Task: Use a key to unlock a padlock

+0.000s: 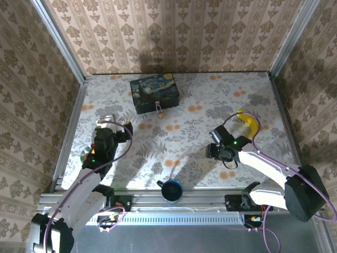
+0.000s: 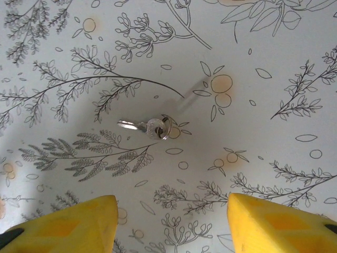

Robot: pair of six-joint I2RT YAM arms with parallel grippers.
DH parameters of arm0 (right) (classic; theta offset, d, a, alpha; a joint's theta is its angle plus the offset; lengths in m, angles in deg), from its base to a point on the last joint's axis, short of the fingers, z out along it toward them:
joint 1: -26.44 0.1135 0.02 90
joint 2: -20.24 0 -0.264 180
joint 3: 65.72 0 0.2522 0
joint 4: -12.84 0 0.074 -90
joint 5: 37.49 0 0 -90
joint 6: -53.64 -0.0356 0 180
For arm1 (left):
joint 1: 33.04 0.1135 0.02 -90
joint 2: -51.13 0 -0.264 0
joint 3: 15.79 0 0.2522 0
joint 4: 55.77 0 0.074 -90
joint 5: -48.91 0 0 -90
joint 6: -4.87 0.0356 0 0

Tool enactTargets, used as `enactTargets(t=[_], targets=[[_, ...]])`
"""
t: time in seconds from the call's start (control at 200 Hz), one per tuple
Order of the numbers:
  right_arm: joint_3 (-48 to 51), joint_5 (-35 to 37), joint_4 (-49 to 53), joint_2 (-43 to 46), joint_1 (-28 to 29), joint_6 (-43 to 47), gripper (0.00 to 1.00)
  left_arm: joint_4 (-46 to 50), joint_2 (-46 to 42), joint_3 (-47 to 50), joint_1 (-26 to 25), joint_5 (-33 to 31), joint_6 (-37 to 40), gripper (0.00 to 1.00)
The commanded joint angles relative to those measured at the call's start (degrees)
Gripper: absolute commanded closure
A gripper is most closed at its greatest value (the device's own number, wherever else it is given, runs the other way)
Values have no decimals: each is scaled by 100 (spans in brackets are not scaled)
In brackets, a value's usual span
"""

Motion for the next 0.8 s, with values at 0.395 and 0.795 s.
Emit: enactTargets(t=[0.395,0.795], targets=[[-54,149,-476,-648,-158,-365,43,45,221,-185,-21,-140,-199,0],[-137,-63,-685,-1049,-237,-374,45,94,178,-148,1,-189,-200,0]])
